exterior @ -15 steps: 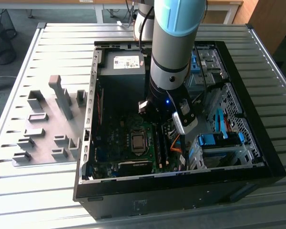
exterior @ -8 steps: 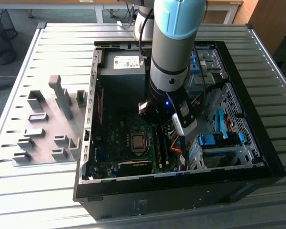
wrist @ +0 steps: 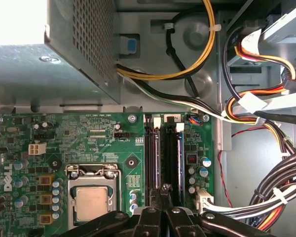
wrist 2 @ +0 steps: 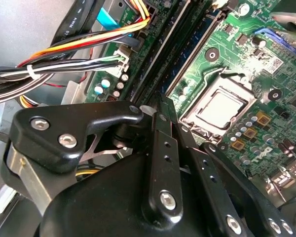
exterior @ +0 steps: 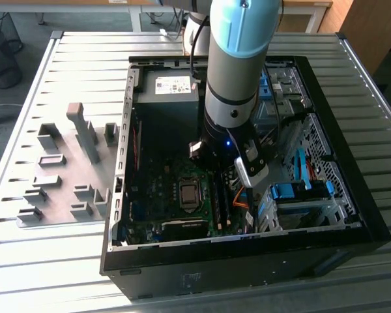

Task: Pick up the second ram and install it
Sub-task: 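Press down the second ram until it locks into place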

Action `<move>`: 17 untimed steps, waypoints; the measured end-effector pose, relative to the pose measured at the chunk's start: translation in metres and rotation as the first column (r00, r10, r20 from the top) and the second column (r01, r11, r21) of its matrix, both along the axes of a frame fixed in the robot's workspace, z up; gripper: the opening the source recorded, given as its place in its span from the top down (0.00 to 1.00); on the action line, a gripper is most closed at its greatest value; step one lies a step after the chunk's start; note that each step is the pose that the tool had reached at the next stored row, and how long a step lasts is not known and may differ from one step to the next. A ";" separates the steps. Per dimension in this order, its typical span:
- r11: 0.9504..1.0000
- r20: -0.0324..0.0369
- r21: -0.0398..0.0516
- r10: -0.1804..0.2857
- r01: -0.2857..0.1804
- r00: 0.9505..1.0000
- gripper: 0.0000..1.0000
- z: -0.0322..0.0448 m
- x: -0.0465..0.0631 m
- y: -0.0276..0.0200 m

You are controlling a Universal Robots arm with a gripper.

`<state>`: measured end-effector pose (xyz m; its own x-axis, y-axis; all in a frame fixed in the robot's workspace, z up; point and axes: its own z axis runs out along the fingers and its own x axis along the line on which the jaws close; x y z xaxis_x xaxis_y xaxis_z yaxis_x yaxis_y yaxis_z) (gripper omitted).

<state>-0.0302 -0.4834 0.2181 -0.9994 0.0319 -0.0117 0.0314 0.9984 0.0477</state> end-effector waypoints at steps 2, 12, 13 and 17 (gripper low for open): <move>1.000 0.000 0.001 0.000 0.000 1.000 0.90 -0.0015 0.000 0.0000; 1.000 0.000 0.001 0.000 0.000 1.000 0.90 0.0128 0.000 0.0001; 1.000 0.000 0.001 0.000 0.000 1.000 0.90 0.0161 0.000 0.0001; 1.000 0.000 0.001 0.000 0.000 1.000 0.90 0.0193 0.000 0.0001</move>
